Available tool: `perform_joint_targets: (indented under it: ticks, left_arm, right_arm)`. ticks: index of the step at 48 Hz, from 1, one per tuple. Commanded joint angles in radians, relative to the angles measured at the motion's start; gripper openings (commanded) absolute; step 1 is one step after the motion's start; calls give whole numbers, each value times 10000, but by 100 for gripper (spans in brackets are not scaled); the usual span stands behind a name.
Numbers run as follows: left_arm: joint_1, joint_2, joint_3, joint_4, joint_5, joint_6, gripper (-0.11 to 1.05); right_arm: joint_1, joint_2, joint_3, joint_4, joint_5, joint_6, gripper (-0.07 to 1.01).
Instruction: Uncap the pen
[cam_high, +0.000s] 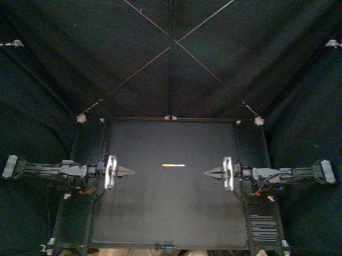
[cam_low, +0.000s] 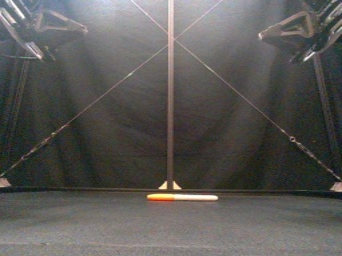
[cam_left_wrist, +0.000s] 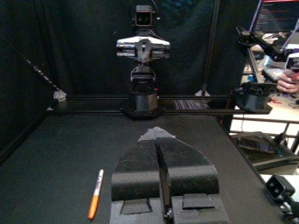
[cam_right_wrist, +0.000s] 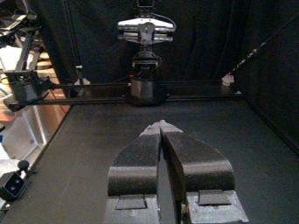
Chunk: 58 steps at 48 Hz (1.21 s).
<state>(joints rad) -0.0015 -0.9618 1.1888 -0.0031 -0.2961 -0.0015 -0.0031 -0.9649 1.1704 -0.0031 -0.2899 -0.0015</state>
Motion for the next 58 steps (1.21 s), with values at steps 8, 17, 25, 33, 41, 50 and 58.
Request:
perform_joint_targets:
  ticks: [8,17,25,33,41,50,58]
  left_arm:
    - [245,1181,-215,31,-276,123,0]
    - [936,2577,-598,245,-506,138,2]
    - [1058,3528,-752,307,-506,138,6]
    - [1043,4188,-767,307,-522,138,15]
    - [951,4679,-752,322,-506,123,28]
    - [844,5139,-767,353,-460,123,45]
    - [828,5338,-798,368,-460,123,65]
  right_arm:
    - [-951,1825,-460,31,-77,61,0]
    - [-1948,4203,-1381,-31,-92,0,0]
    - [-2332,6289,-2194,-414,-77,-92,6]
    - [-2378,8145,-3007,-966,-77,46,28]
    - [-2393,9373,-3697,-997,107,61,55]
    - [-2608,10109,-4188,-798,844,61,80]
    - [-2838,10370,-4249,-706,1289,61,82]
